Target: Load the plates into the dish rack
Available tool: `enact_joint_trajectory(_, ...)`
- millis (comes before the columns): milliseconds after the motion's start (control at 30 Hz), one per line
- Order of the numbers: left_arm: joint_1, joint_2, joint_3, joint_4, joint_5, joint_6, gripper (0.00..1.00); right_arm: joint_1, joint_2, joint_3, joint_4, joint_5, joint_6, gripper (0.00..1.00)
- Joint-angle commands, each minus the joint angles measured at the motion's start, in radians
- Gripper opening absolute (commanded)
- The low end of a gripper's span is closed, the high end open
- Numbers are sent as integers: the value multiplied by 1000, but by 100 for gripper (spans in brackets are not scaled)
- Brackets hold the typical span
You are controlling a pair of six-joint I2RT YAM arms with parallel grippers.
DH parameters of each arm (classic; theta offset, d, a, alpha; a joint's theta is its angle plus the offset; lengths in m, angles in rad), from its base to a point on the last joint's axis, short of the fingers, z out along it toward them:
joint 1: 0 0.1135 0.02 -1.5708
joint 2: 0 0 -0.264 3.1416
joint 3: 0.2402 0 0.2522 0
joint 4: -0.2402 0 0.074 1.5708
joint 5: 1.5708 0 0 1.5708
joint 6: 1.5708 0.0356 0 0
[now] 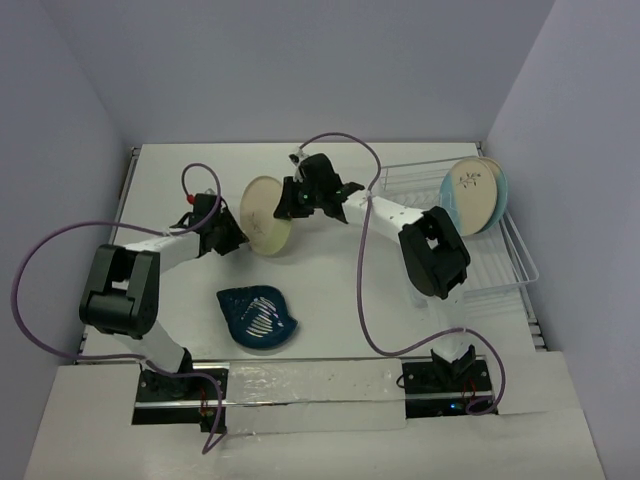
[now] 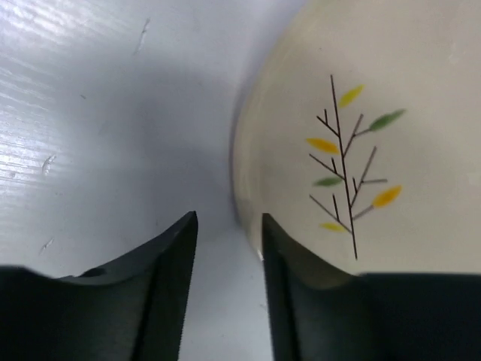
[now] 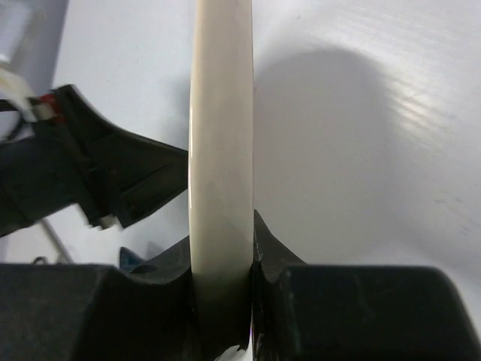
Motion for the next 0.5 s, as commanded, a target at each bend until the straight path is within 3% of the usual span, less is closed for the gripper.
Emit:
enact_joint_trajectory(0, -8, -202, 22, -10, -14, 13, 95, 4, -215, 63, 1, 183, -171, 0)
enact_joint_trajectory(167, -10, -360, -4, -28, -91, -7, 99, -47, -357, 134, -74, 325, -315, 0)
enact_joint_trajectory(467, -8, -461, 1, -153, -281, -17, 99, -361, -561, 190, -247, 234, -492, 0)
